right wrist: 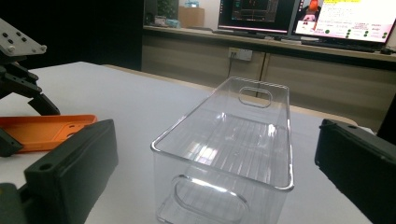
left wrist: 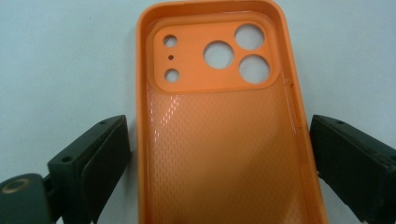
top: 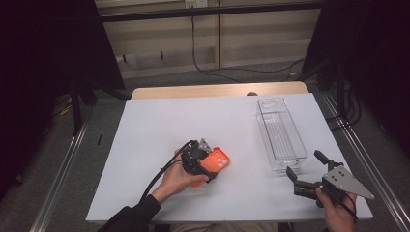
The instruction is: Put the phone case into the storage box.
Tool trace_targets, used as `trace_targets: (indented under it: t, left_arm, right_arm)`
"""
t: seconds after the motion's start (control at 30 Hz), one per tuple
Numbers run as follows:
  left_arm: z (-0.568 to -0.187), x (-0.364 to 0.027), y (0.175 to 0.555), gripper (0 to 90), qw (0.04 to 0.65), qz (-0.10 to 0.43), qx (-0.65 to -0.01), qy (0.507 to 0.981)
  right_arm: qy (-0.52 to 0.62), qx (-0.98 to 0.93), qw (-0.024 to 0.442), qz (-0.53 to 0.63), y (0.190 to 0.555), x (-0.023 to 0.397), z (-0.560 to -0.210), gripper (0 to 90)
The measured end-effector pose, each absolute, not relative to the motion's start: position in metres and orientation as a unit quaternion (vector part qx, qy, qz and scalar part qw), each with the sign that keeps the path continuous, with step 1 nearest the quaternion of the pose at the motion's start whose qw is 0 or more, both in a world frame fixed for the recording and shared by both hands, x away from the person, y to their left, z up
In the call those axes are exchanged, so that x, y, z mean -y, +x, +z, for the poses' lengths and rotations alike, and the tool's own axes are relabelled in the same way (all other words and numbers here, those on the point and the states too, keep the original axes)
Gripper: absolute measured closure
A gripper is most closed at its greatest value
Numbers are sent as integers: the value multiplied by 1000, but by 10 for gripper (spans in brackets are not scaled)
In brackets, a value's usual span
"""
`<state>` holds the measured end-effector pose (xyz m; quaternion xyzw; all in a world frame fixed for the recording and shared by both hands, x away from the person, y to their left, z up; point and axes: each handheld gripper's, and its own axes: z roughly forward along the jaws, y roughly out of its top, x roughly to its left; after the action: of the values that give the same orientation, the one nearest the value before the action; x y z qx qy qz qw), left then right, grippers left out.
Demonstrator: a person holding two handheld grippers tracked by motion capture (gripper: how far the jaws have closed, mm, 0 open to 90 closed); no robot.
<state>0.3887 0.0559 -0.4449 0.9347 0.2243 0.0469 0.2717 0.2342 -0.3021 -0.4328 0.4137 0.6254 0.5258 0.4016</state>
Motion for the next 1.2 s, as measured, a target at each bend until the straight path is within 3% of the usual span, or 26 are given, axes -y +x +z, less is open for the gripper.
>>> trace_targets:
  t: [0.3,1.2]
  left_arm:
    - [-441,-55,388,150,261,42,-223,938]
    - [-431,-70,391,160,303,51,-247,919]
  right_arm:
    - [413,-626,400,526,234,301,-433,0]
    - [415,-626,400,525,234,302,-433,0]
